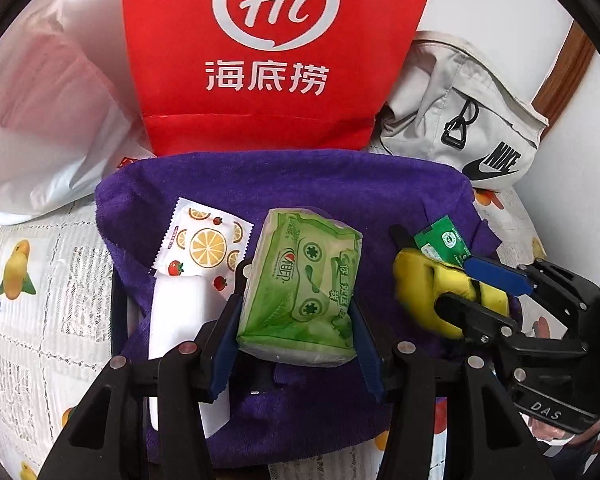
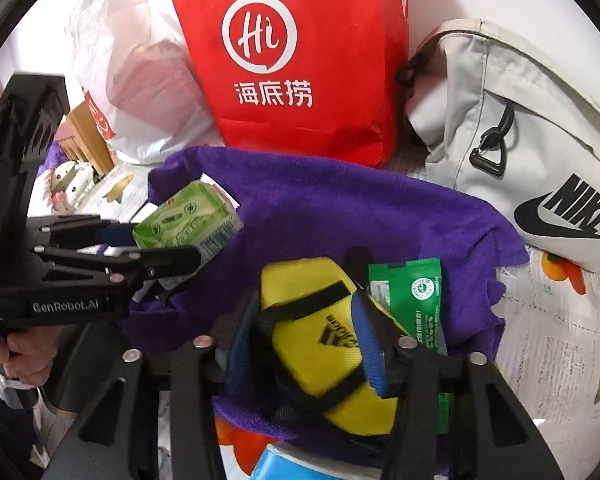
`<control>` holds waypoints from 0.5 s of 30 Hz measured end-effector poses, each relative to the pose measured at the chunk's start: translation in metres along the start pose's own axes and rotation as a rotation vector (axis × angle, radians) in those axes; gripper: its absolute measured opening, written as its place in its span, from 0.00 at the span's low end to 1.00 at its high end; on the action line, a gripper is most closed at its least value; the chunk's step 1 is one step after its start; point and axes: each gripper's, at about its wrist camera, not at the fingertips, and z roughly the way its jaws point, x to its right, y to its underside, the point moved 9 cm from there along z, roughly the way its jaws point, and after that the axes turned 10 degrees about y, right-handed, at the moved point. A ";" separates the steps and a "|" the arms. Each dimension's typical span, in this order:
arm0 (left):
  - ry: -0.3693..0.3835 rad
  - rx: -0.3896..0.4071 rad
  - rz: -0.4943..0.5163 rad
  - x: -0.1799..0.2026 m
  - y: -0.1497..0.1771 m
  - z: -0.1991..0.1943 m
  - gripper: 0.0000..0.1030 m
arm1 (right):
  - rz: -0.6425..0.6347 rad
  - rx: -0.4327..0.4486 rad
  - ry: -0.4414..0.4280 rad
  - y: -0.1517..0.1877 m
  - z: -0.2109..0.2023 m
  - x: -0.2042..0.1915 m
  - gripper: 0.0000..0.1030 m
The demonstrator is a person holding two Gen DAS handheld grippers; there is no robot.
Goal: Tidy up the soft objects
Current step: 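Open both grippers to drop the pouch and wipe pack onto the towel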
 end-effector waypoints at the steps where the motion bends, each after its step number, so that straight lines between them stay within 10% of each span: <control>1: 0.001 -0.003 0.002 0.001 0.000 0.001 0.49 | -0.001 0.005 0.010 0.001 -0.002 0.001 0.47; 15: 0.016 0.025 0.004 0.015 0.003 -0.022 0.61 | 0.118 0.056 0.025 0.017 -0.047 0.024 0.52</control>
